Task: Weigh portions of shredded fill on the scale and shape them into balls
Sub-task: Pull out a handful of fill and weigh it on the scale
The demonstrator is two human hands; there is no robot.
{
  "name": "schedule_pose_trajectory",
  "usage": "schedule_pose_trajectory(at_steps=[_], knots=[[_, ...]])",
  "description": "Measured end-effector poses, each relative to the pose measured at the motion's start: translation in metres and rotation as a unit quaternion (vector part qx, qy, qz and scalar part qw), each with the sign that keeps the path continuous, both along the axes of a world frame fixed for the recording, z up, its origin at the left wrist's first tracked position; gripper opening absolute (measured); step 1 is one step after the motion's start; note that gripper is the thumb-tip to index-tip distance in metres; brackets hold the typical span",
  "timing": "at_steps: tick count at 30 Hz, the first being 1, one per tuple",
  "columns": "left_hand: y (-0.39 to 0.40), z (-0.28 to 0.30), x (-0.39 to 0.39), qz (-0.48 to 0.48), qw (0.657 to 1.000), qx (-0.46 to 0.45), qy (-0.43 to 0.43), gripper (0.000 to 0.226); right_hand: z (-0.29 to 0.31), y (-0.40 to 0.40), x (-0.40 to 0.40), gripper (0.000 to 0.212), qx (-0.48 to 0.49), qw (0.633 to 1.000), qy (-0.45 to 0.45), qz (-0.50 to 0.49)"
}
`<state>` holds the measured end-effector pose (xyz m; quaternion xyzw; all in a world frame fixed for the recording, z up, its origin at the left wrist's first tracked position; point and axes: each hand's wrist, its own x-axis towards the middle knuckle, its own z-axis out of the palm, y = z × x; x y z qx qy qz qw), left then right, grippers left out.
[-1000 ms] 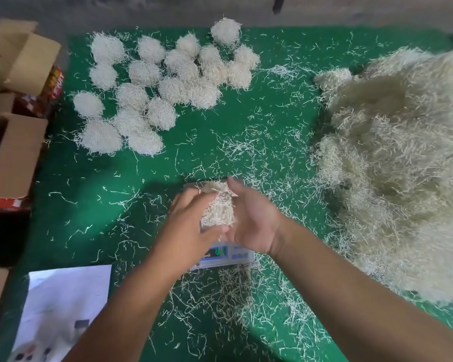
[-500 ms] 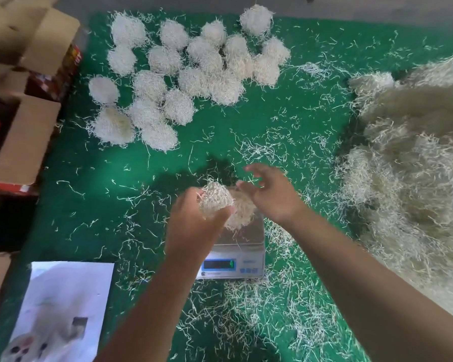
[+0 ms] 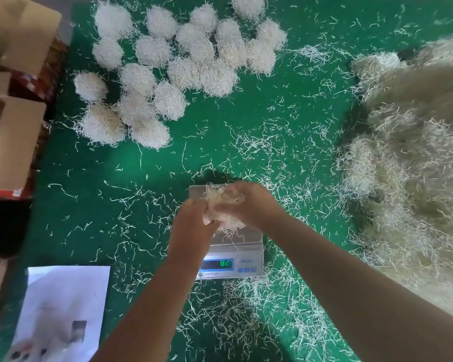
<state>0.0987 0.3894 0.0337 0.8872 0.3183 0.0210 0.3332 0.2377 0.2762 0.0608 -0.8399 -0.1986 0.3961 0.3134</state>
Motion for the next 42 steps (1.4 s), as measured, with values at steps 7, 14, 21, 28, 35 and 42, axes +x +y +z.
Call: schedule_pose_trajectory(at_steps=[7, 14, 21, 28, 35, 42], knots=[[-0.003, -0.007, -0.011, 0.011, 1.000, -0.004, -0.019, 0.040, -0.015, 0.007, -0.014, 0.063, -0.024, 0.997, -0.077, 0.000], [-0.008, 0.001, -0.016, 0.016, 1.000, -0.027, -0.003, 0.041, -0.008, 0.002, -0.022, 0.081, -0.030, 0.995, -0.088, 0.021], [-0.004, 0.013, -0.032, 0.067, 0.997, -0.029, -0.005, 0.084, 0.010, -0.004, -0.020, 0.105, -0.041, 0.991, -0.120, 0.039], [-0.007, 0.039, -0.058, 0.096, 0.994, -0.047, -0.005, 0.090, 0.035, -0.030, -0.017, 0.076, -0.009, 0.987, -0.159, -0.009], [-0.012, 0.054, -0.107, 0.126, 0.988, 0.080, -0.045, 0.019, 0.049, -0.075, -0.032, 0.015, 0.009, 0.981, -0.179, -0.079], [-0.038, 0.061, -0.141, 0.163, 0.981, 0.089, -0.061, 0.027, 0.050, -0.120, -0.056, 0.015, -0.003, 0.978, -0.187, -0.089]])
